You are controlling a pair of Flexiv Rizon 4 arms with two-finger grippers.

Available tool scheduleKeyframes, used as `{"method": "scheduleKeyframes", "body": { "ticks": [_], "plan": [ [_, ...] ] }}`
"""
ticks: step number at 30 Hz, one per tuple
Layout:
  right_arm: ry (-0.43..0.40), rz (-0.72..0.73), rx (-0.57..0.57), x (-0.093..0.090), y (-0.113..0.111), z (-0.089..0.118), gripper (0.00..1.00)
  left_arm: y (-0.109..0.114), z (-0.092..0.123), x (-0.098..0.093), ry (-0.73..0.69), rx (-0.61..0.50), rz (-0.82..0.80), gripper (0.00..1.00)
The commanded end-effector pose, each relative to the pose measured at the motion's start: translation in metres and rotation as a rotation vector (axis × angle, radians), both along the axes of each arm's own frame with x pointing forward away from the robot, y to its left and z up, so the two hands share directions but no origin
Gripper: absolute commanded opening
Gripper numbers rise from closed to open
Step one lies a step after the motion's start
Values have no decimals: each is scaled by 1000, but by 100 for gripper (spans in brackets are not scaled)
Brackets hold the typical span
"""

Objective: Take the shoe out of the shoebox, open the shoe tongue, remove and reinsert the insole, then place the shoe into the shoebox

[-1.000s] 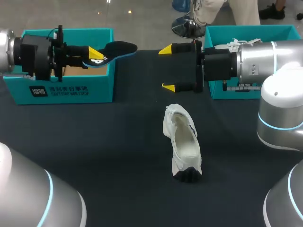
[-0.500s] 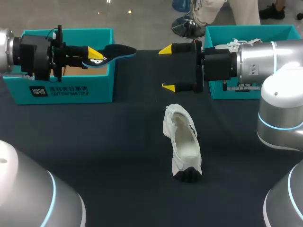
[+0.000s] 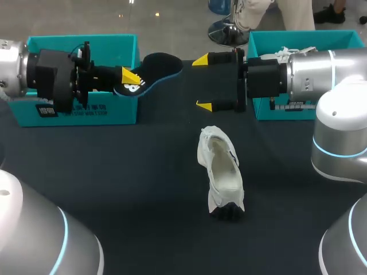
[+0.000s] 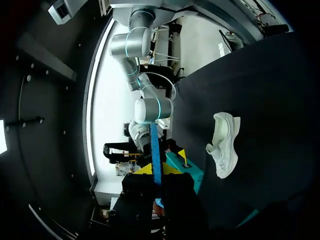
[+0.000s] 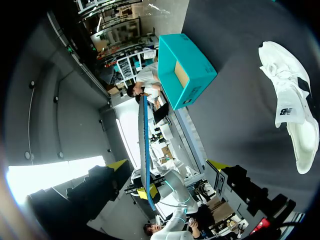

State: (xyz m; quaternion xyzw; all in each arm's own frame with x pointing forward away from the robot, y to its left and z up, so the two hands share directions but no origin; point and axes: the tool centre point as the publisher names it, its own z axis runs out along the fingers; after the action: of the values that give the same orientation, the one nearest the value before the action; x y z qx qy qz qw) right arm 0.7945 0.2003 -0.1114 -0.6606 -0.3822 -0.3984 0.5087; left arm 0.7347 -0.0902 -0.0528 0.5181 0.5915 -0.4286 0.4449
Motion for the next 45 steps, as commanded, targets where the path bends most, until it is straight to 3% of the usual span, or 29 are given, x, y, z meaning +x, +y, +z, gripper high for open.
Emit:
{"method": "scheduleKeyframes", "body": {
  "ticks": [1, 11, 22, 30, 31, 32, 33, 45],
  "plan": [
    [1, -1, -3, 1, 2, 0, 100, -13, -6, -18, -11, -5, 12, 0],
    [1, -1, -3, 1, 2, 0, 100, -48, -22, -33, 6, -29, 3, 0],
    [1, -1, -3, 1, 2, 0, 100, -72, -23, -20, -7, -46, 13, 0],
    [1, -1, -3, 1, 2, 0, 100, -79, -23, -21, -8, -57, 13, 0],
    [1, -1, -3, 1, 2, 0, 87, -79, -25, -21, -5, -57, 14, 0],
    [1, -1, -3, 1, 2, 0, 35, -79, -26, -21, -3, -57, 14, 0],
    [1, -1, -3, 1, 2, 0, 0, -78, -27, -22, 2, -58, 16, 0],
    [1, -1, -3, 1, 2, 0, 0, -75, -33, -19, -4, -73, 25, 0]
  ]
}}
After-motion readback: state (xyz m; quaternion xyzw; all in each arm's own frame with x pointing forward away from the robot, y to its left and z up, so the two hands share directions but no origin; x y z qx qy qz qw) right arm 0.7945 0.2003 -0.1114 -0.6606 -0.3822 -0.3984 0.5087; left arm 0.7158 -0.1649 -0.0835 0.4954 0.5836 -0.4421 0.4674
